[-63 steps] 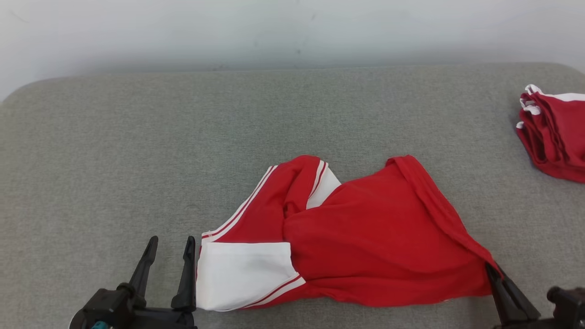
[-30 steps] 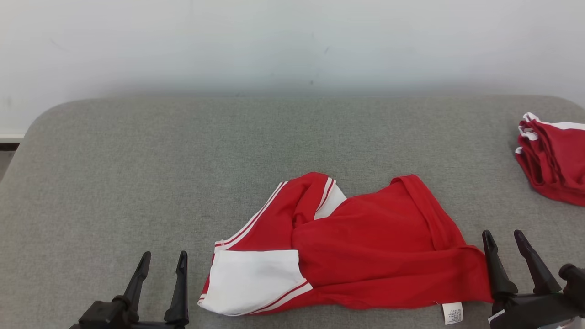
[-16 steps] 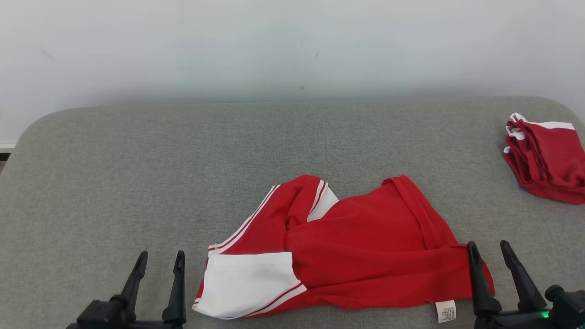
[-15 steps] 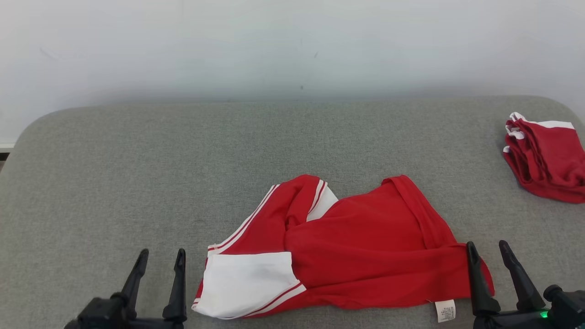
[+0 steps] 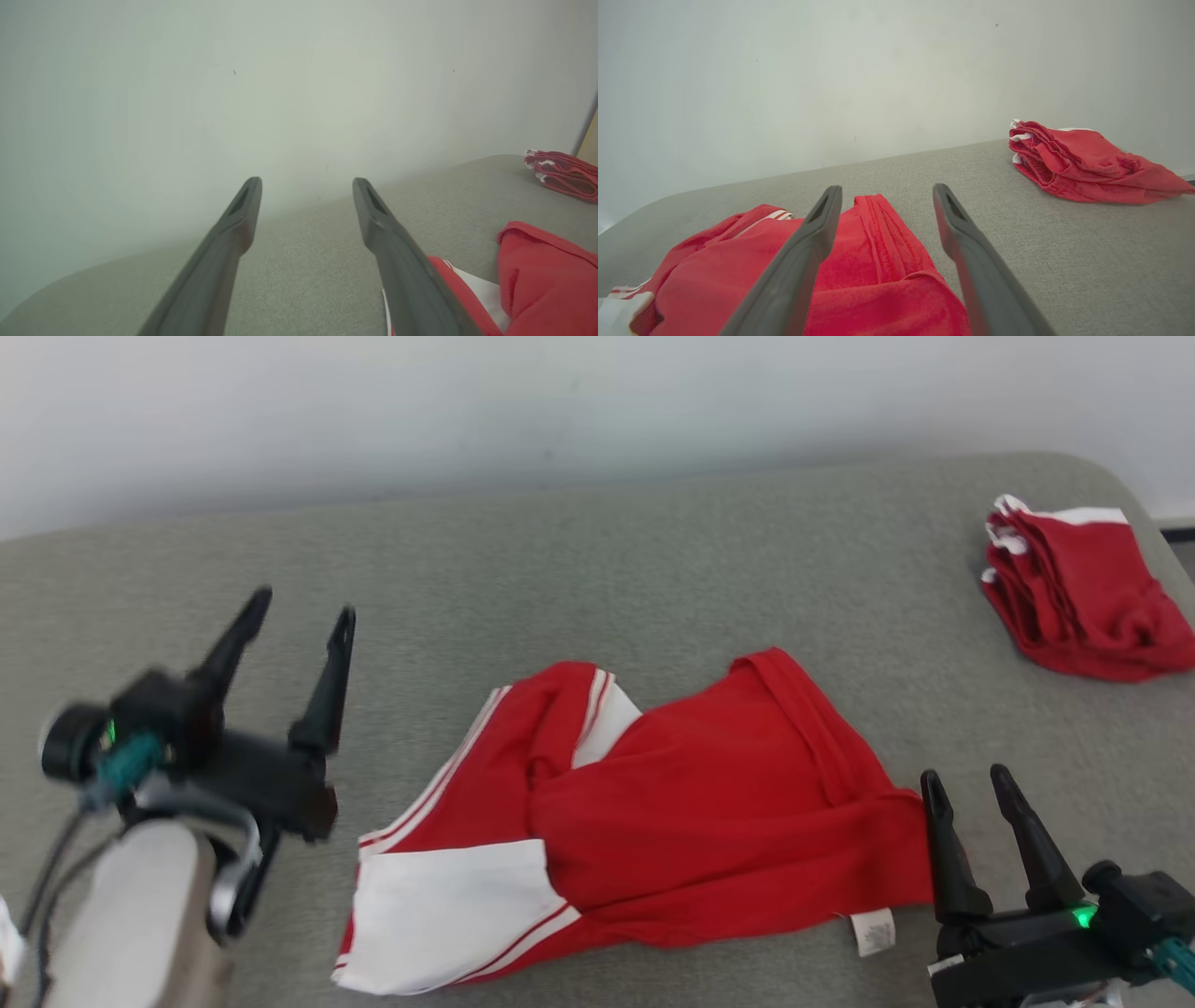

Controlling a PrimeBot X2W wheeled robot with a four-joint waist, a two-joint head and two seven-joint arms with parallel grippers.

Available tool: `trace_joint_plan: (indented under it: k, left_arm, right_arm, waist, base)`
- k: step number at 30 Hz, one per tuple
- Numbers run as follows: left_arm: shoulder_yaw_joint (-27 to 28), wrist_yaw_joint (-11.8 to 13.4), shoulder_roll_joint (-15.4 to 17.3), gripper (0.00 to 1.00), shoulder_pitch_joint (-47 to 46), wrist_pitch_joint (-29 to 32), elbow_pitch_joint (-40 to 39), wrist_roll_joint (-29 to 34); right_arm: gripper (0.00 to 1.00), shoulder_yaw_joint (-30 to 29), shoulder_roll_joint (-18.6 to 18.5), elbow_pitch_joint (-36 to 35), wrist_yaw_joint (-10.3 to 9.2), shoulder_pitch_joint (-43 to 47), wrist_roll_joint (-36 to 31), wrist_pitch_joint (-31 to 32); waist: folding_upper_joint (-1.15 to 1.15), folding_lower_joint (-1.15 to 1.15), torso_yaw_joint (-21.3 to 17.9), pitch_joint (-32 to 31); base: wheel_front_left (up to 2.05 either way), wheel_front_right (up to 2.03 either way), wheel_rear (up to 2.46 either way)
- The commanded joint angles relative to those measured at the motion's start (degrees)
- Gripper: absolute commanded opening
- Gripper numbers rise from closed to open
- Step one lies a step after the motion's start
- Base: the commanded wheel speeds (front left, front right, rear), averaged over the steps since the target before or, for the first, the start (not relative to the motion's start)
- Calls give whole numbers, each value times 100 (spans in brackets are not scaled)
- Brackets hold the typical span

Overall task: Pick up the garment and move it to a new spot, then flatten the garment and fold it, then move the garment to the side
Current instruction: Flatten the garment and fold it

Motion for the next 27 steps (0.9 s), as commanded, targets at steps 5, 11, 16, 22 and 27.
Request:
trace_joint_plan:
  k: [5,11,16,22,27]
  left_arm:
    - [-538,10,476,100,-956,602,334,-553]
    - [-1220,10,877,100,-1620,1353,778,-1229]
    - [-1896,10,1177,100,-1845,2020,1046,-1779]
    - [-2367,10,1408,100,-1875,2394,1259,-2245]
    - [-2772,10,1538,100,-1899,2658,1357,-2581]
  right_arm:
    - [100,-68,216,55,-16,-170,-58,-25]
    - [100,-80,382,104,-16,-298,-104,-26]
    - [100,-82,413,126,-16,-407,-101,-26]
    - [100,-91,440,148,-16,-473,-102,-25]
    - [100,-121,446,151,-16,-437,-120,-26]
  waist:
    - [0,-1,-781,664]
    - [0,-1,-1138,906]
    - [0,-1,-1300,1011]
    - [0,-1,-1390,1063]
    - [0,-1,-1409,1072]
  base:
    - [0,0,0]
    - [0,0,0]
    - [0,0,0]
    - [0,0,0]
    - [0,0,0]
